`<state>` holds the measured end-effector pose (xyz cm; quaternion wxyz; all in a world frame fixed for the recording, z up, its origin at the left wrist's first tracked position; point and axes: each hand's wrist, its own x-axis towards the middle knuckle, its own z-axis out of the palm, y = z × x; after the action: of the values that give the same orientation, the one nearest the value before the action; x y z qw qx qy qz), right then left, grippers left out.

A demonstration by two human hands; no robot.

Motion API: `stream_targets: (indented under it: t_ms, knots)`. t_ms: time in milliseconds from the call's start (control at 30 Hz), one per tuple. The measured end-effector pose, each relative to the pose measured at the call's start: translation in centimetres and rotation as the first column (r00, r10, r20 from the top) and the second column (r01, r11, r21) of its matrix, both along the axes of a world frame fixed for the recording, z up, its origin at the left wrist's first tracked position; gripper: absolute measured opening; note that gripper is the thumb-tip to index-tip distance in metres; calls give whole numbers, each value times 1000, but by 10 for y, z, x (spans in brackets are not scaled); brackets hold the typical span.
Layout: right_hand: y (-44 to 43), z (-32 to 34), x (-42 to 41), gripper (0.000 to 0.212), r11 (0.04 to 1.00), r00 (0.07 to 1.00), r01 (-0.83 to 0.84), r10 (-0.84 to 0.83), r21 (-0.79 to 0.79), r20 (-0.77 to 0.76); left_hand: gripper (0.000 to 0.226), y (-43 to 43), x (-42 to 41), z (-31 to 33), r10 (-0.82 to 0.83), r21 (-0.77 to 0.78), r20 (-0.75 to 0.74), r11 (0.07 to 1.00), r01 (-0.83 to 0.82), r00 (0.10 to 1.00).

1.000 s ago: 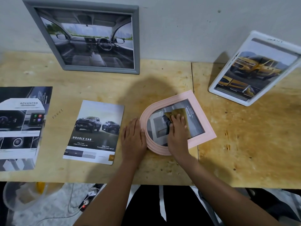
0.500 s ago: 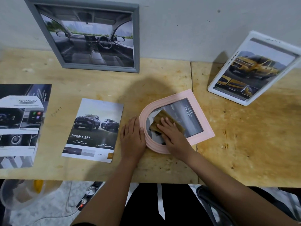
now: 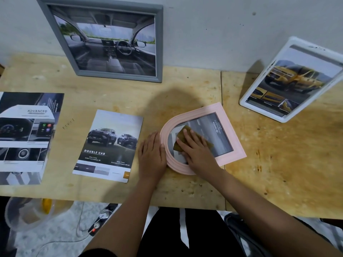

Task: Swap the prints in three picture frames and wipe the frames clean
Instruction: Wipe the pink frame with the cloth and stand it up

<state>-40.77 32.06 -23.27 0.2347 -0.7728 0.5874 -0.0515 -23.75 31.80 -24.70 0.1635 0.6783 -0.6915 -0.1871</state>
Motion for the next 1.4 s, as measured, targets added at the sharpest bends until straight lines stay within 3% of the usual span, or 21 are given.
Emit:
stream_targets:
  t_ms: [67,233,400,667,833,933,1000,1133,1167,1233,1300,1333,1400]
  knots:
    - [-2,-2,-8,53,997,997,-80,80,12,8,55,0,0,-1,-1,4,-4,1000,1,1000]
    - [-7,0,-27,66,955,956,-293,292,48,21,53,0,0,-2,11,-6,-5,1000,-11,1000]
    - [-12,6,-38,57,898,899,-438,436,49,40,53,0,0,-3,9,2,-18,1000,-9,1000]
    - [-5,9,-63,39,925,905,-371,343,76,252,53,0,3,-7,-21,29,-3,999,21,1000]
    - [-3,12,-71,32,921,901,-371,327,118,287,47,1,10,-9,-39,17,-22,999,39,999]
    - [-16,20,-77,30,922,913,-325,248,211,325,41,-6,16,-11,-11,8,-39,1000,11,999]
    - [-39,45,-99,28,919,891,-361,289,161,350,40,-9,1,11,108,-51,-33,993,-109,994]
    - [-55,51,-94,23,940,936,-92,-32,329,352,46,-17,5,12,130,15,-64,992,-129,989]
    - [-53,52,-87,23,934,894,27,-182,356,409,50,-15,2,13,139,32,-74,990,-137,987]
    - [-53,57,-72,24,883,727,353,-466,309,504,64,-10,-11,16,167,90,-88,983,-159,982]
    - [-52,62,-60,25,739,578,644,-641,201,506,74,-7,-23,14,175,144,-70,976,-164,982]
    - [-50,62,-56,25,684,549,715,-679,146,487,78,-5,-28,12,164,164,-51,974,-154,985]
    - [-45,60,-50,22,667,570,736,-702,115,426,87,-1,-34,9,146,193,-25,971,-138,989]
